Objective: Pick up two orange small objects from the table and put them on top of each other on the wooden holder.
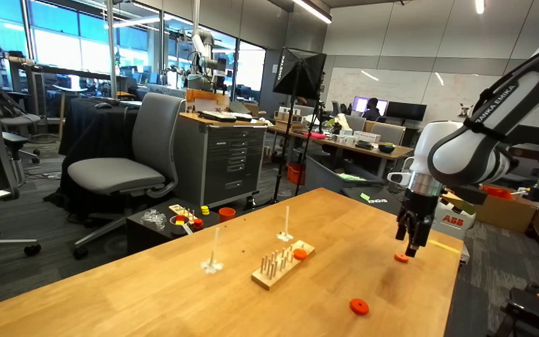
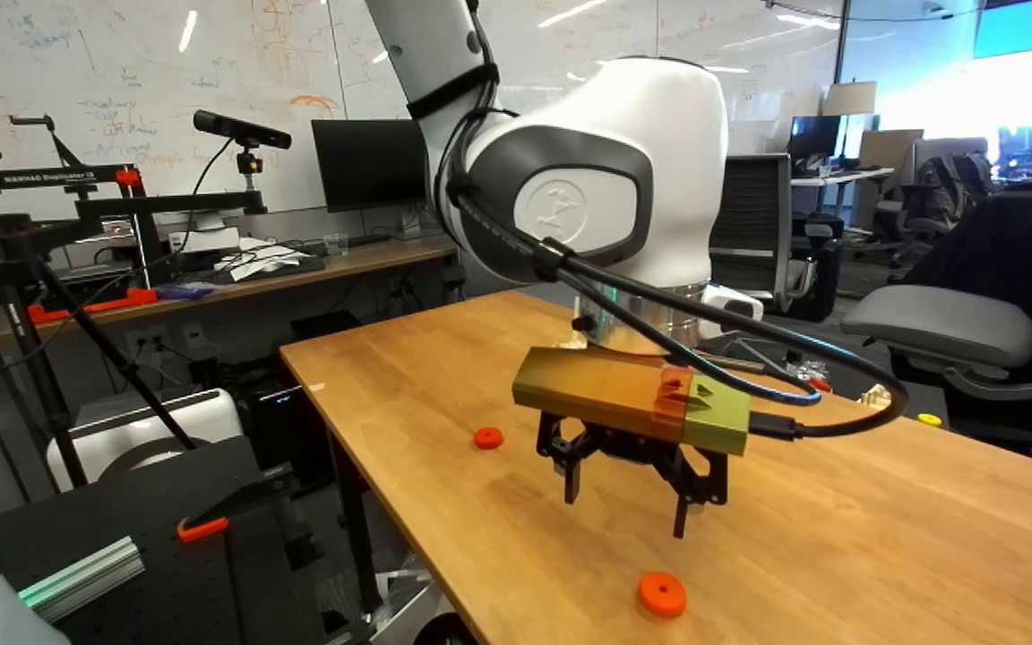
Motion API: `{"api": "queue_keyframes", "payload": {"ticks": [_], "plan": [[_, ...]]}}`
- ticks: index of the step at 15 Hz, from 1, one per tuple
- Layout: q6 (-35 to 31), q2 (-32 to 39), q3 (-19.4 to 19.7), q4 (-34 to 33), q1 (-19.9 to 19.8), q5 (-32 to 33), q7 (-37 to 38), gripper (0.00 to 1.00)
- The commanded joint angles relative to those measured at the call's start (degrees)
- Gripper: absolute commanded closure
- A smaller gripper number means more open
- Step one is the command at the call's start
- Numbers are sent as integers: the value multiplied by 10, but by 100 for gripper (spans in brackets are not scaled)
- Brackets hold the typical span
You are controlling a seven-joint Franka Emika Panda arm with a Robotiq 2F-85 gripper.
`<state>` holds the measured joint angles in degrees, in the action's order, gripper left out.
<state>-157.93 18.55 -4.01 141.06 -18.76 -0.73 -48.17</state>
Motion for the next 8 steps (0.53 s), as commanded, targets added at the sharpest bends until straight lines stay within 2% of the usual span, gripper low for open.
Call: {"api": "queue_keyframes", "payload": {"ticks": [1,8], "plan": [[22,15,28,-32,36,12,56,0],[62,78,57,-108,60,41,156,0]]}}
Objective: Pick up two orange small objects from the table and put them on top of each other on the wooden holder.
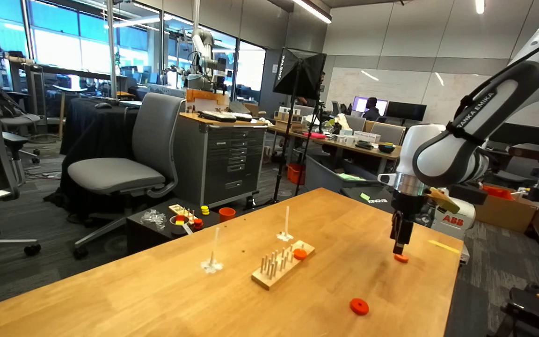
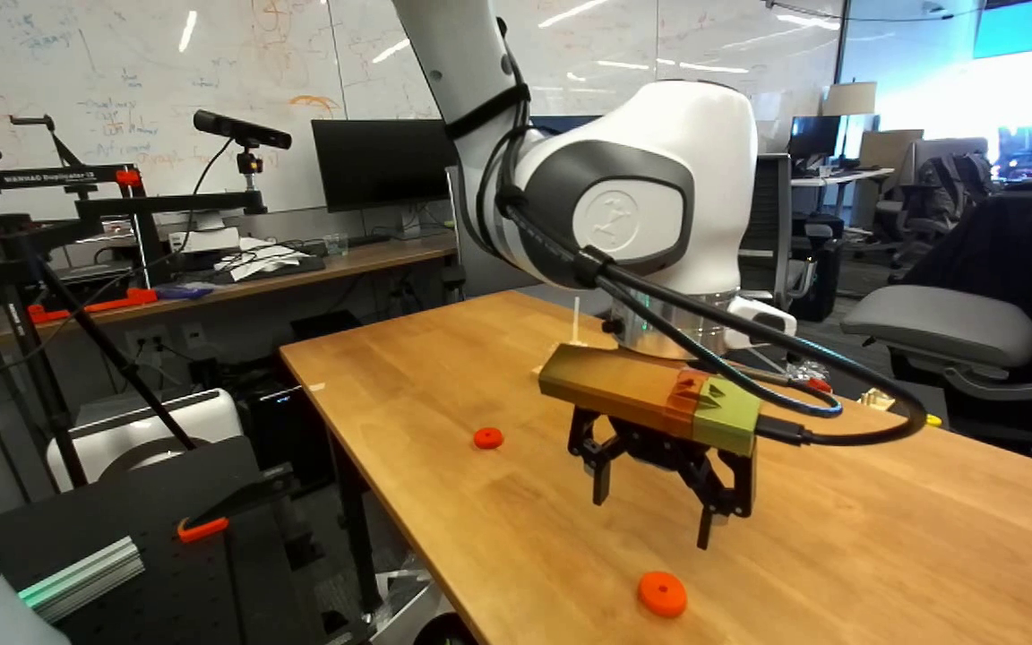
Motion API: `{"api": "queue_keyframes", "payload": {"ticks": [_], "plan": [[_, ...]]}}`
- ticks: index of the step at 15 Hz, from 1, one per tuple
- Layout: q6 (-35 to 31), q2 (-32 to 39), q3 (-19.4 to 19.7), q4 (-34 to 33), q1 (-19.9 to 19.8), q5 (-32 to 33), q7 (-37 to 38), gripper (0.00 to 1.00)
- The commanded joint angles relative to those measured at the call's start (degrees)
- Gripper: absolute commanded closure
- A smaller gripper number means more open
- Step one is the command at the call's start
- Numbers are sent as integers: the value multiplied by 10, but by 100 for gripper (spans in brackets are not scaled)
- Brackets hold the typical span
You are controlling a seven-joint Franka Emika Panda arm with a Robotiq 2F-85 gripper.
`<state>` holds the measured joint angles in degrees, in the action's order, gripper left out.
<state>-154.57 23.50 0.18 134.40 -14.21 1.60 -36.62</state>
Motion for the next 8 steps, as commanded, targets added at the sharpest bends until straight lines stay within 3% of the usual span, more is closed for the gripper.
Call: {"api": "queue_keyframes", "payload": {"ticks": [1,8], "plan": [[35,36,18,-48,16,24,52,0],[77,59,27,-68,24,50,115,0]]}}
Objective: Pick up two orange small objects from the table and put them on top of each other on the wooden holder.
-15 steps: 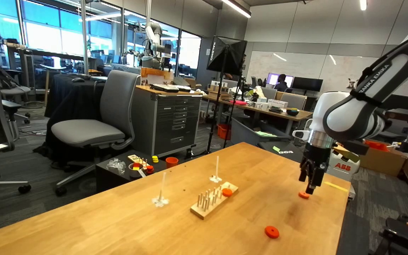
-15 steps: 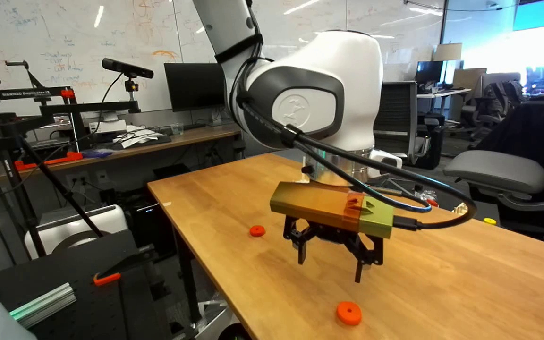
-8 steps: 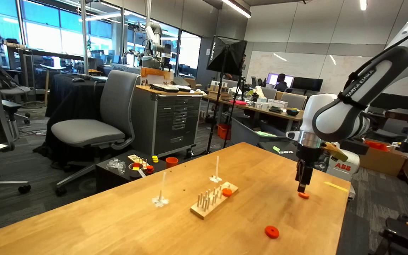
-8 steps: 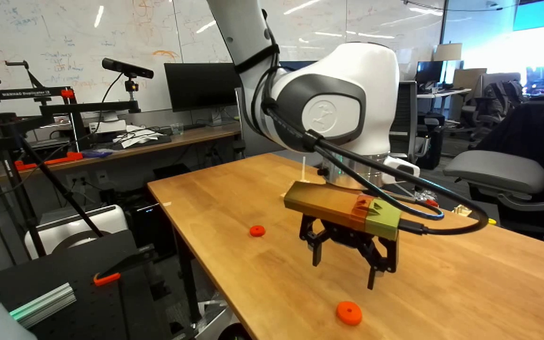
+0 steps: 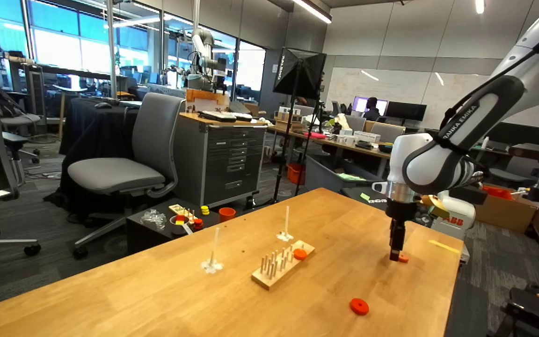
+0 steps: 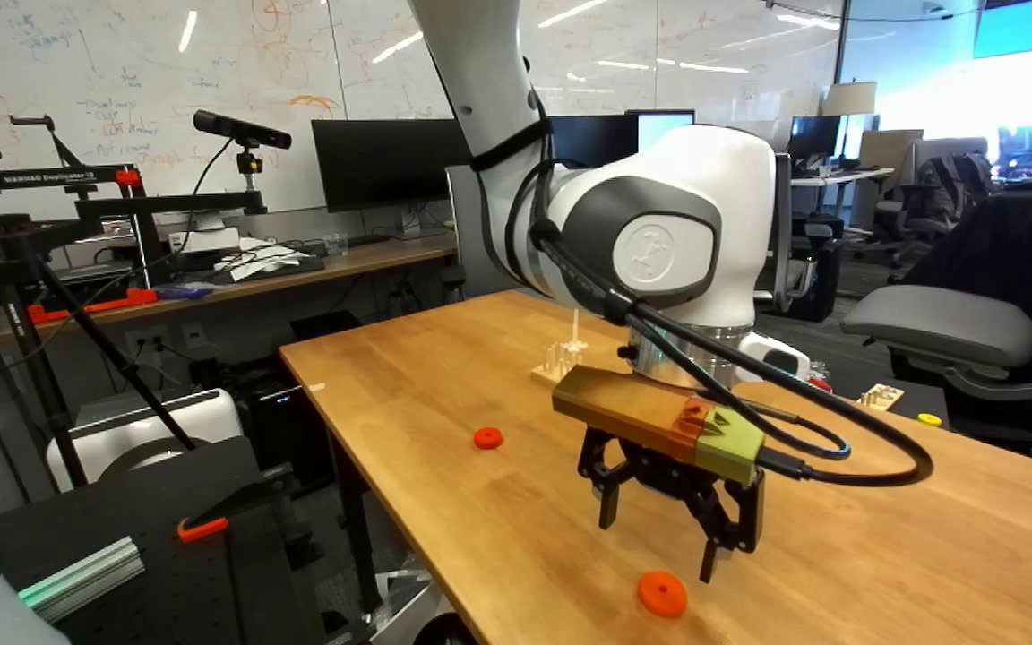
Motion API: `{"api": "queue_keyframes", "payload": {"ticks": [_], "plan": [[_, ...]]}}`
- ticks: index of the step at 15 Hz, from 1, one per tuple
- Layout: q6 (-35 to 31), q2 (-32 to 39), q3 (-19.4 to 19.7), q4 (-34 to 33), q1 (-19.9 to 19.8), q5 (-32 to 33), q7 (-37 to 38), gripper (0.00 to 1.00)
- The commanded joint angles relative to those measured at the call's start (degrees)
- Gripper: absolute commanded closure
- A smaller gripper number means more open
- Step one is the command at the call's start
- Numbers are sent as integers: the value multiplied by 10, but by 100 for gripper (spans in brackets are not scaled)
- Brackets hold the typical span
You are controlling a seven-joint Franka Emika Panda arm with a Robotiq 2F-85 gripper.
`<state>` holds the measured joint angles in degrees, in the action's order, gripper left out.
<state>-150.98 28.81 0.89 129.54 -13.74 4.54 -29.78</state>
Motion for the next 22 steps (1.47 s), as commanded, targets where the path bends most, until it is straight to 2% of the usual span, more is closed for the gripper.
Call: {"api": "queue_keyframes", "payload": {"ticks": [1,7,16,22], "plan": [[47,5,19,-18,15,19,50,0],[64,7,21,-25,3,11,60,0],[66,26,20,-51,7,10,76,0],[92,37,22,-69,10,12,86,0]]}}
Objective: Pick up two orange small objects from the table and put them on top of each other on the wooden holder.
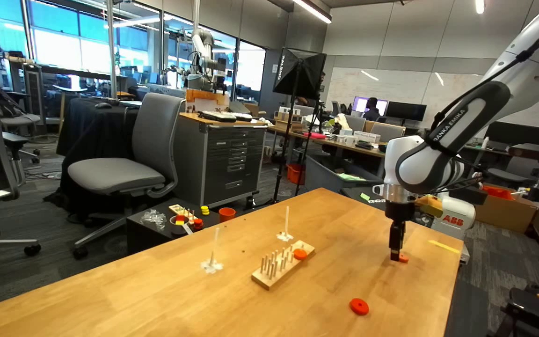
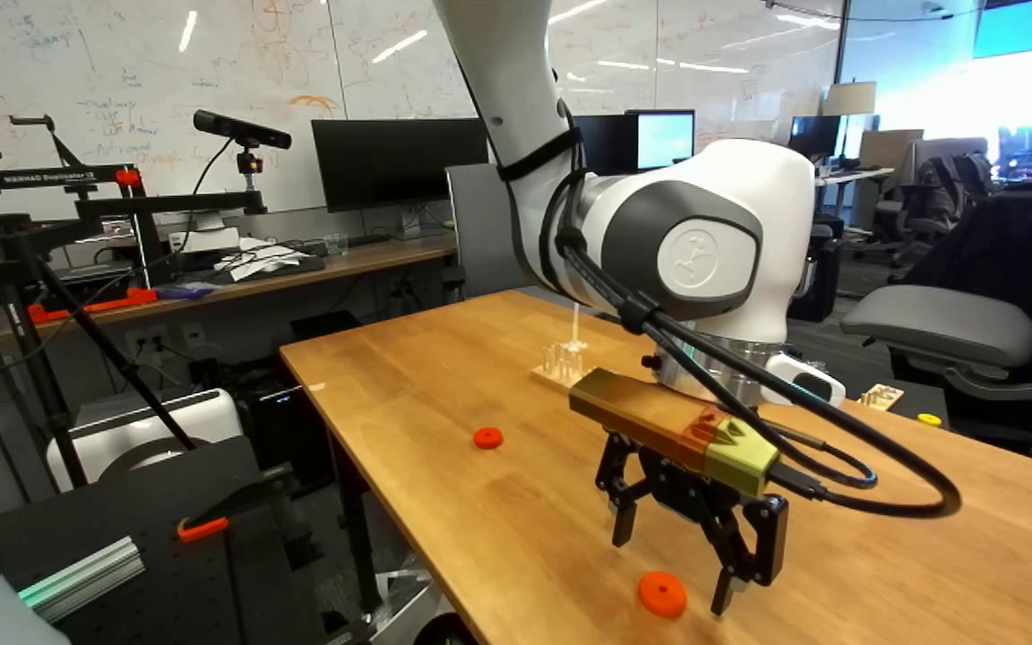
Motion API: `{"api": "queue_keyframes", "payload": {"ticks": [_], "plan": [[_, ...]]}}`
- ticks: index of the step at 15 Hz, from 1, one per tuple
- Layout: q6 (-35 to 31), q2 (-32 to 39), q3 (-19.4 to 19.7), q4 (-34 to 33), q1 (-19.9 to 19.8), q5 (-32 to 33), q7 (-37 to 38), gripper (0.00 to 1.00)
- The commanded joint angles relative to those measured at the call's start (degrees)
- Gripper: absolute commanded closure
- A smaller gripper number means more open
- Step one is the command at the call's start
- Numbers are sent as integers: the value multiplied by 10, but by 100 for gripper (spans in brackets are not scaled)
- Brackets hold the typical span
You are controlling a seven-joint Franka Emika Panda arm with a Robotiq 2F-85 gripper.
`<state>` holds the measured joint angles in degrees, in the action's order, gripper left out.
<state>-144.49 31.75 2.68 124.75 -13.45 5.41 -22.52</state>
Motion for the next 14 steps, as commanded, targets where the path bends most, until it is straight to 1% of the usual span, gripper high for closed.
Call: {"api": "queue_keyframes", "payload": {"ticks": [1,5,6,7,8,9,10,13,14], "plan": [[31,8,4,-22,7,4,15,0],[46,11,7,-27,10,6,23,1],[48,12,8,-28,12,7,27,26],[49,13,9,-29,12,7,30,26],[53,14,10,-31,13,8,33,32],[57,15,9,-32,13,7,34,39],[64,14,10,-36,13,8,37,49],[88,14,12,-48,12,6,39,71],[99,13,12,-50,13,7,41,80]]}}
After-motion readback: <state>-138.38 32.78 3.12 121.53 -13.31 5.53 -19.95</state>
